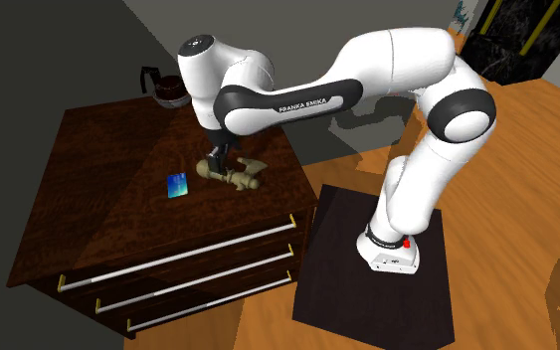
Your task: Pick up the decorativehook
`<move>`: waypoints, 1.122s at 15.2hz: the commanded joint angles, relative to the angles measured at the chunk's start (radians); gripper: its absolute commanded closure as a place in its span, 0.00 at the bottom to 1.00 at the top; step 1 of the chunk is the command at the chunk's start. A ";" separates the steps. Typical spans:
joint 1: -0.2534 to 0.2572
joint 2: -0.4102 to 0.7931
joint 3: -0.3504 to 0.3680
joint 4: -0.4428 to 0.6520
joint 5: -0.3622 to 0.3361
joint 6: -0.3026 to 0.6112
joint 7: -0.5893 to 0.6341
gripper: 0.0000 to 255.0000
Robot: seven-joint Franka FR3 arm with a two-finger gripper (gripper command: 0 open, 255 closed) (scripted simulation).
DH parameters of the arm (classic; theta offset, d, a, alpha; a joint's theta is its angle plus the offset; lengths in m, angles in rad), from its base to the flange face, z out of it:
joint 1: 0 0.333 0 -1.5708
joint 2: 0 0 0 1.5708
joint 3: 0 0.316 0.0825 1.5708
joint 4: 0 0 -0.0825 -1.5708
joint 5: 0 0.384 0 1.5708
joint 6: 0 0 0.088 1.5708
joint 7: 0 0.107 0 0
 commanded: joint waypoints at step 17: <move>0.010 0.110 0.018 0.029 -0.020 0.073 0.033 1.00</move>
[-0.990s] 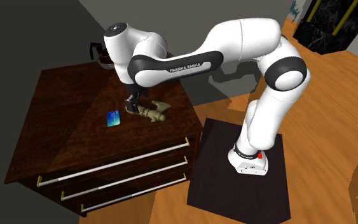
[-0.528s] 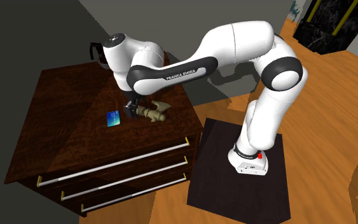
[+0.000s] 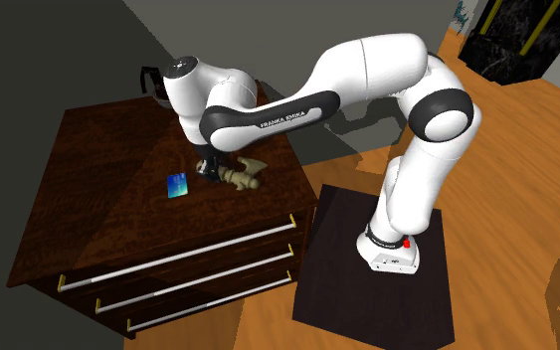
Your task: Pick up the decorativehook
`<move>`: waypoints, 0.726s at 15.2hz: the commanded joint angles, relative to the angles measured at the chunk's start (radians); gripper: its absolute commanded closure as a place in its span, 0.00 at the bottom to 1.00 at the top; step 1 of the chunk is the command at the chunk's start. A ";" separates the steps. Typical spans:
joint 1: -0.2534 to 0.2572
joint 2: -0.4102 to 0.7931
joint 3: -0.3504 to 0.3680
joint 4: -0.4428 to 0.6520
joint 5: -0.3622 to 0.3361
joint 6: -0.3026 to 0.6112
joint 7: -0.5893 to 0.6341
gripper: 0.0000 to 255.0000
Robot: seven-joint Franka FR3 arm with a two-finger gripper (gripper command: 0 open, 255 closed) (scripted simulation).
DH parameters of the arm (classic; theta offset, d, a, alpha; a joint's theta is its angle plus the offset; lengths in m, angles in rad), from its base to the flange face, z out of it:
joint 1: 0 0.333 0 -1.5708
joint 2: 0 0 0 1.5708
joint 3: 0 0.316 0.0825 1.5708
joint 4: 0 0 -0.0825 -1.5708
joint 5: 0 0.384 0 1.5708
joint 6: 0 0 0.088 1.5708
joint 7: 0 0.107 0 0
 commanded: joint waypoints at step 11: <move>0.001 0.001 0.001 0.095 0.001 -0.094 -0.007 1.00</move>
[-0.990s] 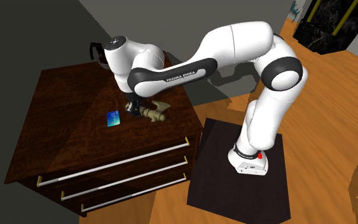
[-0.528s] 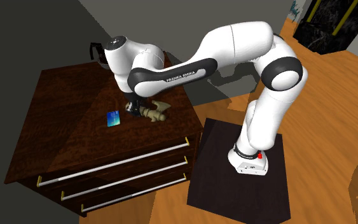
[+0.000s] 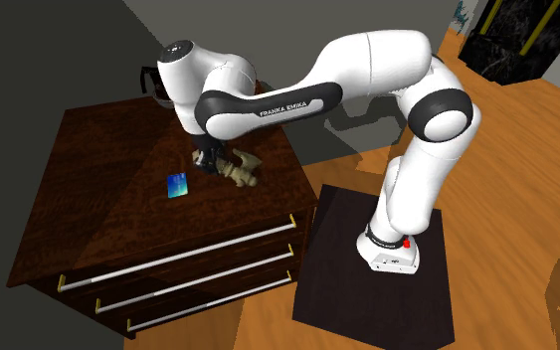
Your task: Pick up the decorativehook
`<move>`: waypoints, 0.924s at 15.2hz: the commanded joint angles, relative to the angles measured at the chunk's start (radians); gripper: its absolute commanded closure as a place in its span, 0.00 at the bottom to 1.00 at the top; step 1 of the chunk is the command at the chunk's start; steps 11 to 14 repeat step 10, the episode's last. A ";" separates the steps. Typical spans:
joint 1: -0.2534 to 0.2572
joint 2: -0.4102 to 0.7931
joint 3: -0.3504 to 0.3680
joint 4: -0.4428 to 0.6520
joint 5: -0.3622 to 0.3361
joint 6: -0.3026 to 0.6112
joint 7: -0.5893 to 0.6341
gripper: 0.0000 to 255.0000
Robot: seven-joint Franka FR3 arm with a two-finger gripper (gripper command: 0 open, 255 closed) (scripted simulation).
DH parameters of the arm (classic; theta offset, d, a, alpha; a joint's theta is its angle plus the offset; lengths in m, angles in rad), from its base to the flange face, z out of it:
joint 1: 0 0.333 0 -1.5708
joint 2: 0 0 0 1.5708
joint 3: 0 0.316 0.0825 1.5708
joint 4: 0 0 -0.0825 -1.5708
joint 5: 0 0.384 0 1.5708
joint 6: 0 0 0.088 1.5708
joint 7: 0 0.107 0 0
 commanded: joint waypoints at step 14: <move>0.001 0.013 0.002 0.141 -0.002 -0.128 -0.009 1.00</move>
